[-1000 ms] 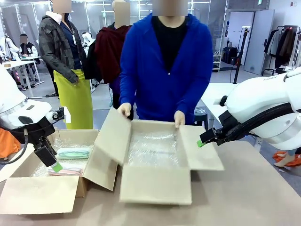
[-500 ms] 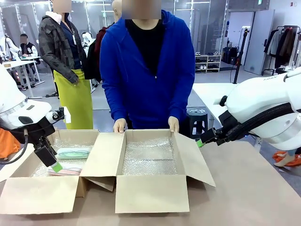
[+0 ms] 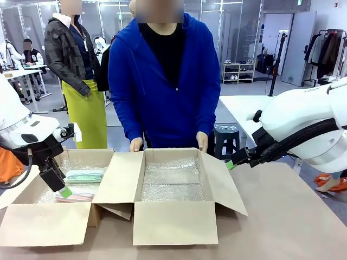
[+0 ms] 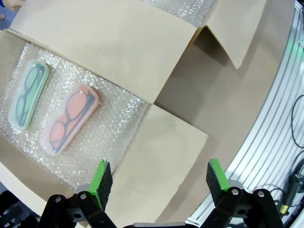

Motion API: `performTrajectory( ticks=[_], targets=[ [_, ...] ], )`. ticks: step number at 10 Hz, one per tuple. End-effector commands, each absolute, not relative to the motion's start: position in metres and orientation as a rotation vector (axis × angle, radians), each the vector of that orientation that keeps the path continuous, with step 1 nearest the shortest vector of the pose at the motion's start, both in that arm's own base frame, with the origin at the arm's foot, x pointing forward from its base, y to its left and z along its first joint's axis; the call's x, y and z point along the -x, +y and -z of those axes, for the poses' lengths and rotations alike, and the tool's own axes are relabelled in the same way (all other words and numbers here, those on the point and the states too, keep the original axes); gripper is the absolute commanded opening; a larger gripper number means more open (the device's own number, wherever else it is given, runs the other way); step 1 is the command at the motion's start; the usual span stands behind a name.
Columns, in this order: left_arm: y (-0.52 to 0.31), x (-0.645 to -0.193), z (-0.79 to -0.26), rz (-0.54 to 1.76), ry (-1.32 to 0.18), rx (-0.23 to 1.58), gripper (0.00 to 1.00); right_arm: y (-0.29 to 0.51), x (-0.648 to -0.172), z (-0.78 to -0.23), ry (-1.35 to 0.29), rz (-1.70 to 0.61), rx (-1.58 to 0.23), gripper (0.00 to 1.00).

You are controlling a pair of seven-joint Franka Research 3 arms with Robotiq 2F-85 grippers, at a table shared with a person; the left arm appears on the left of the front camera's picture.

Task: Pack the glasses set securely to prepare it for shipping.
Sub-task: Position the Package Box on the left side of the table.

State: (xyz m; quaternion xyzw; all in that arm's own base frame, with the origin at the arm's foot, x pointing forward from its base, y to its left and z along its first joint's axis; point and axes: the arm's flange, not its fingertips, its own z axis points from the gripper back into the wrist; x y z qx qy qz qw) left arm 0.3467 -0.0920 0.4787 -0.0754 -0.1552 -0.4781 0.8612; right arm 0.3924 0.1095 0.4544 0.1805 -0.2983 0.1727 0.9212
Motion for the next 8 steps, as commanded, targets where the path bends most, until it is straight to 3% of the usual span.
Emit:
performTrajectory(
  ticks=[1, 8],
  targets=[
    [-0.0916, -0.3434, -0.4807, 0.993, -0.320, 0.143, 1.00, 0.1123, -0.3910, -0.4578, -0.608, -0.334, -0.374, 1.00],
    [-0.0916, -0.3434, -0.4807, 0.993, -0.320, 0.143, 1.00, 0.1123, -0.3910, -0.4578, -0.608, -0.334, -0.374, 1.00]
  ],
)
